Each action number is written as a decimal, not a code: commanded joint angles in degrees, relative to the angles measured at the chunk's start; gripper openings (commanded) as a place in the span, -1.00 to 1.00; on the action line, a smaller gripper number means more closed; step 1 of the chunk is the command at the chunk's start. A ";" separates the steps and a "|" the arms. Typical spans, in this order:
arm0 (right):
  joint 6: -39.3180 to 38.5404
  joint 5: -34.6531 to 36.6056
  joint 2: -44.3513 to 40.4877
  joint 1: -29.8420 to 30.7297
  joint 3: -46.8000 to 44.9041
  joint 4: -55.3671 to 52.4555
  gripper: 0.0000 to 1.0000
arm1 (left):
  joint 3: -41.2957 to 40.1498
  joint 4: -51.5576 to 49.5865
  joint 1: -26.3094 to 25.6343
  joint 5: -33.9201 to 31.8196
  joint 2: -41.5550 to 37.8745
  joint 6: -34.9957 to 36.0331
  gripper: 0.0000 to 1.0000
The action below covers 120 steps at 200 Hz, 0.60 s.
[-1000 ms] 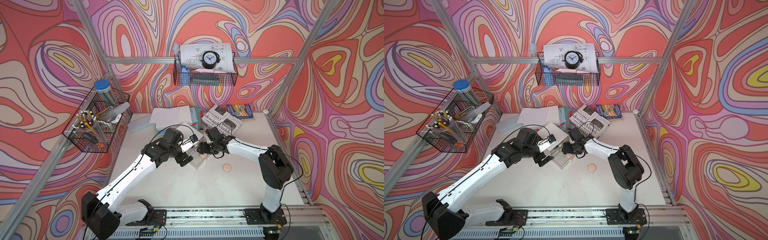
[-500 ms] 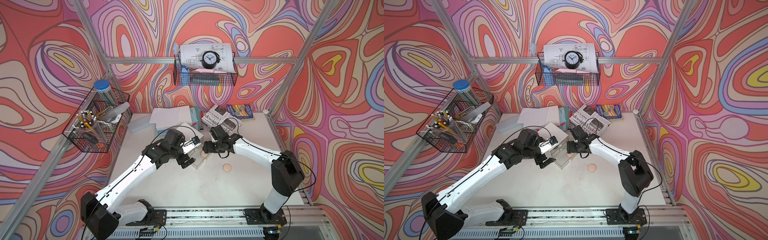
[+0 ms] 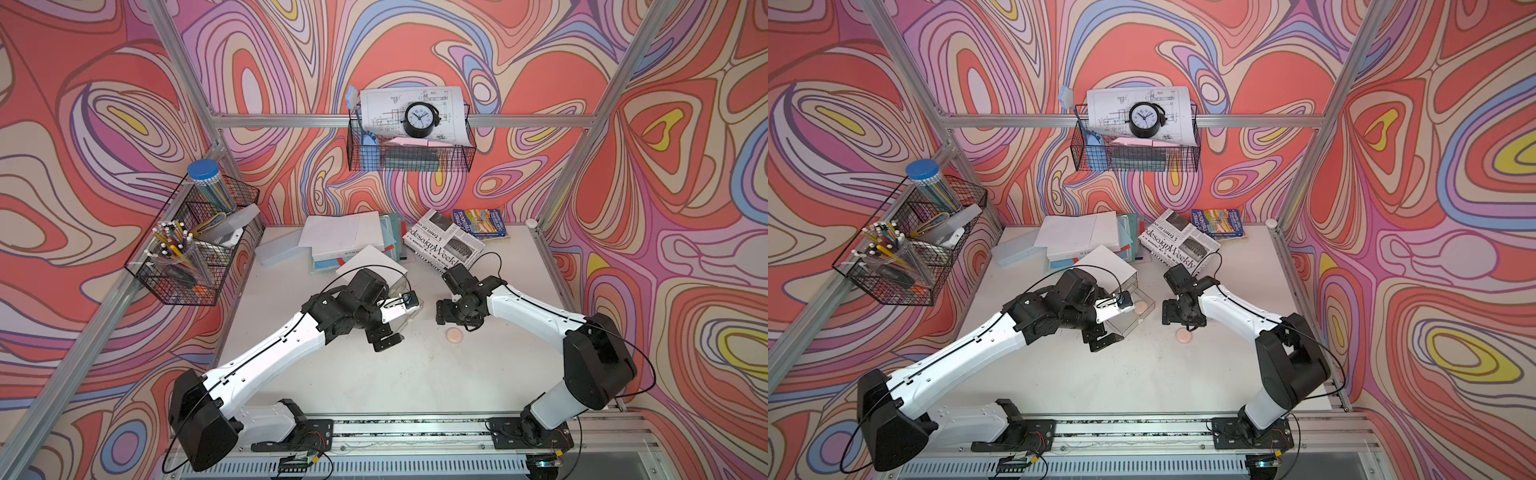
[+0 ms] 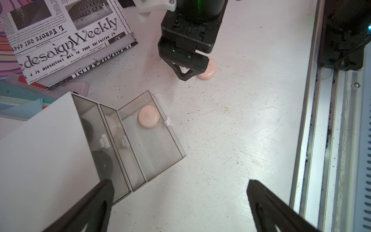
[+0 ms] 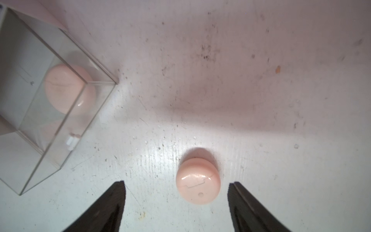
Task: Put the bluetooth earphones in the drawer according to color
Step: Place the bluetooth earphone in the drawer, then pick up the Bluetooth earphone from the center of the board.
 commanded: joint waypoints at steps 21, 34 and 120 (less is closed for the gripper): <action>1.89 -1.47 0.87 -0.07 -3.32 -1.80 0.65 | -0.45 -0.19 -1.84 1.70 1.74 -0.14 0.98; 1.74 -1.90 1.50 -0.07 -3.83 -2.01 0.64 | -0.38 -0.27 -2.04 1.76 1.93 -0.18 0.97; 1.81 -1.54 7.27 -0.05 -5.07 1.45 0.55 | -0.33 -0.70 -2.36 0.61 1.93 -0.06 0.97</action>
